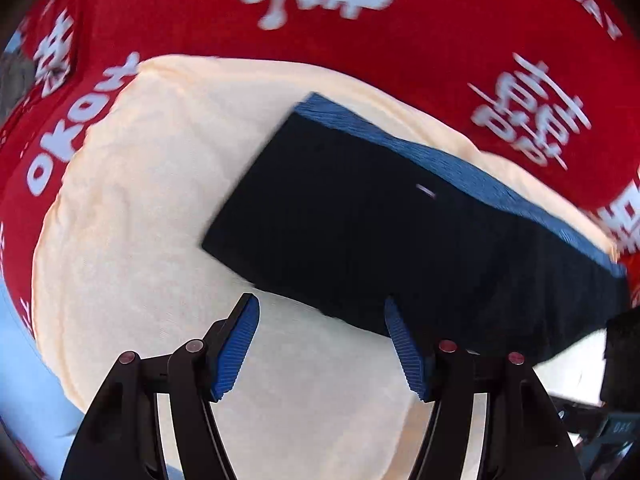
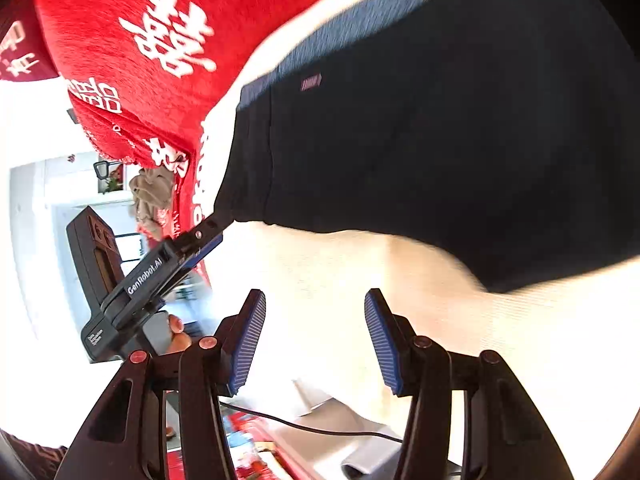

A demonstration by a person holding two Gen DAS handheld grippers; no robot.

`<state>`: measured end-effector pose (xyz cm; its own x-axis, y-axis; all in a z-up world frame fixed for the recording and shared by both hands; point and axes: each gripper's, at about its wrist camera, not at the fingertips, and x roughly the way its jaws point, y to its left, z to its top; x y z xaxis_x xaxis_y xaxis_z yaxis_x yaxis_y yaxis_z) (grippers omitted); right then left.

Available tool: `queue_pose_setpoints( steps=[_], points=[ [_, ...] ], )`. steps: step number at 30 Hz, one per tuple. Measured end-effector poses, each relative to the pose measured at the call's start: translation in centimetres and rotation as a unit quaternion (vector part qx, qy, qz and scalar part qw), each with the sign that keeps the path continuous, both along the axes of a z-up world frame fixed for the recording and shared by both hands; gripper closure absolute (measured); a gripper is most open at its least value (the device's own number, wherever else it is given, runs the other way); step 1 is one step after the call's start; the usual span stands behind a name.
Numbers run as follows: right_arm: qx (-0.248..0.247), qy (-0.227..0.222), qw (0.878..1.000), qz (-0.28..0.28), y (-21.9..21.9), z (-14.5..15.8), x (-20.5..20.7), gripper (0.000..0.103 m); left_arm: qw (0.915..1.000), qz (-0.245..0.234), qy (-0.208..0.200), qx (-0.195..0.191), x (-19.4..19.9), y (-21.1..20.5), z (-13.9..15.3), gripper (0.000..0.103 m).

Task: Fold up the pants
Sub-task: 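Smooth the folded trousers with both grippers and grasp the trim edge with the right gripper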

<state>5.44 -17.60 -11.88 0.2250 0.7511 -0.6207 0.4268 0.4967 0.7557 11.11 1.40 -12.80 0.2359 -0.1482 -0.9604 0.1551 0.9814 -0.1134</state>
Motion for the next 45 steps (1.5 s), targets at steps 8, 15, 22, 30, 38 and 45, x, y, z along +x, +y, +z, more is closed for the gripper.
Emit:
queue_pose_setpoints(
  steps=[8,15,22,30,38,45],
  points=[
    [-0.086,0.027,0.993,-0.078,-11.0,2.3,-5.3,0.040,0.9900,-0.138,0.031,0.008,-3.4,-14.9,0.0,0.037],
    [-0.108,0.073,0.982,-0.139,-20.9,1.3,-13.3,0.040,0.9845,-0.163,0.062,0.021,-5.5,-25.6,-1.0,0.037],
    [-0.100,0.096,0.974,-0.180,-25.9,0.2,-17.3,0.040,0.9781,-0.196,0.056,0.040,-6.6,-31.6,-0.6,0.037],
    [-0.108,0.098,0.967,-0.210,-33.2,-0.1,-19.4,0.040,0.9820,-0.175,0.068,0.019,-6.1,-39.7,-1.2,0.037],
    [-0.144,0.096,0.952,-0.254,-40.1,-0.3,-20.9,0.040,0.9822,-0.180,0.053,0.016,-6.5,-47.0,-2.3,0.020],
    [-0.228,0.126,0.920,-0.293,-45.2,-2.0,-20.9,0.040,0.9780,-0.196,0.049,0.052,-7.6,-48.3,-4.9,0.020]
  ],
)
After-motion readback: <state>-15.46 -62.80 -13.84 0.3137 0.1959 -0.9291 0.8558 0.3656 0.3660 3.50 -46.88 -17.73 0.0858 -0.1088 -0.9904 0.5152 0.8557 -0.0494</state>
